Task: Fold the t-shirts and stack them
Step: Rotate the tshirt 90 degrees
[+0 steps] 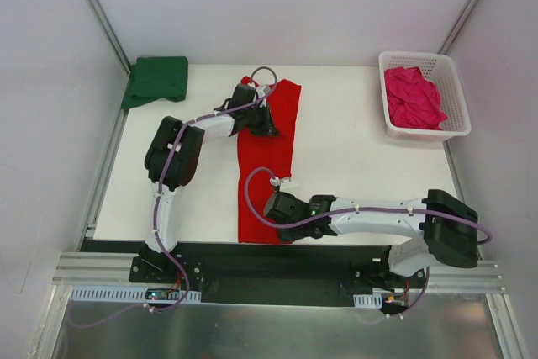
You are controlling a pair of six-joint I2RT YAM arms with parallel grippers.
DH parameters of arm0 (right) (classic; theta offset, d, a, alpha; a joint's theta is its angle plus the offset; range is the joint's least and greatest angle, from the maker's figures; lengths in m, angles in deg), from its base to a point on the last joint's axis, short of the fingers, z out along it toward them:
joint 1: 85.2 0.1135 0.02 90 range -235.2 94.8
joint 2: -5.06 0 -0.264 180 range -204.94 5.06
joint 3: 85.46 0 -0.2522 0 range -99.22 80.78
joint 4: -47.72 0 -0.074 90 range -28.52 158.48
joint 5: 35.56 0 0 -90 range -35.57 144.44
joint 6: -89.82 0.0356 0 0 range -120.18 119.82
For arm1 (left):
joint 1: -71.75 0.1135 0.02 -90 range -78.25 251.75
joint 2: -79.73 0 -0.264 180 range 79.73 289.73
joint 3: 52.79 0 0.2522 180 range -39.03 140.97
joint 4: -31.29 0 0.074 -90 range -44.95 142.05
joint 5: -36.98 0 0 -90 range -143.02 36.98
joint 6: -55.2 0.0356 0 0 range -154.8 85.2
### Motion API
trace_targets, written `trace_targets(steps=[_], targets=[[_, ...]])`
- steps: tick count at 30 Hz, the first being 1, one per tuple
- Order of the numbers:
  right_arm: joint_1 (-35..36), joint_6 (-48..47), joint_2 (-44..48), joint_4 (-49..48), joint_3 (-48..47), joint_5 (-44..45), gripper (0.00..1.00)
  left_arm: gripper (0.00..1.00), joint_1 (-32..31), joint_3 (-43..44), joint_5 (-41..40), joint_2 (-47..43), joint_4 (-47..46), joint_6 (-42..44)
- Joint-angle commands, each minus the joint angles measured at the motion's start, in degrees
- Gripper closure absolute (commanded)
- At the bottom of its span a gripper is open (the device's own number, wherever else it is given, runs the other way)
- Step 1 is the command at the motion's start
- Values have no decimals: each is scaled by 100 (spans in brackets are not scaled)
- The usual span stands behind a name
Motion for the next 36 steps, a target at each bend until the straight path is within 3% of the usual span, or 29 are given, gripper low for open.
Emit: trace_targets(steps=[1,36], targets=[[27,-106,-205,-244,-98,-32,71,100,72,127,-5,-25,-21,178],[1,-133,-873,55,-300,127,74,100,133,74,-13,-43,-21,205]])
